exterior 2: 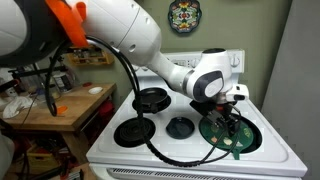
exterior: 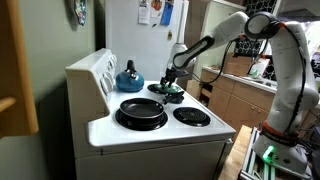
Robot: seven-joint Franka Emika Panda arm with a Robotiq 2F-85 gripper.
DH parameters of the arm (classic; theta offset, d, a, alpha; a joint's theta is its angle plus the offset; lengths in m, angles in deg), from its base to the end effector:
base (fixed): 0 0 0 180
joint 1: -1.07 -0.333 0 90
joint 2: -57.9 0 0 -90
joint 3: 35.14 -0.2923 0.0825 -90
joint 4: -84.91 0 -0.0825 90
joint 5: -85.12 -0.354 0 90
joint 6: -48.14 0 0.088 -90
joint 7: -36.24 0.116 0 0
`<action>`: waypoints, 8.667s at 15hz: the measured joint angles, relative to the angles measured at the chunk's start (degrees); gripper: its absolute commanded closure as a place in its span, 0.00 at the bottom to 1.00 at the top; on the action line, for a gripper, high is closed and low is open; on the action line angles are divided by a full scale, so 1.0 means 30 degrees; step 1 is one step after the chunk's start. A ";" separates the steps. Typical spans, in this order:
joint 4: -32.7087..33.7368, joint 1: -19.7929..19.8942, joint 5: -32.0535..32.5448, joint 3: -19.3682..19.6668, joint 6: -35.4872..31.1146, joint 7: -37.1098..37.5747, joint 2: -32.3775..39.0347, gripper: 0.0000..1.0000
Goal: Use the green pot holder to move the blue kettle forwards.
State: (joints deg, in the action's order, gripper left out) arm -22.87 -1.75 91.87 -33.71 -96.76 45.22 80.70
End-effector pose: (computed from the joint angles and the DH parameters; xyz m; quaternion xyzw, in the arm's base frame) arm 0.6256 0.0168 0.3123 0.9910 -0.0205 0.1278 0.0328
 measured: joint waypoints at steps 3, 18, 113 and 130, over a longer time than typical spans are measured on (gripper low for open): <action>0.0074 0.0206 -0.0009 0.0028 0.0239 -0.0223 -0.0090 0.78; 0.0164 0.0672 -0.0838 0.0002 0.0454 -0.0736 -0.0517 0.73; 0.3109 0.0143 -2.3518 -0.1651 -0.0809 -0.5750 -0.5752 0.99; 0.3431 0.1261 -2.4240 -0.0803 0.4269 -0.6376 -0.3463 0.99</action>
State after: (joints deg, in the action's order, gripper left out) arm -12.58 2.03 19.15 -36.12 -83.95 26.09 70.31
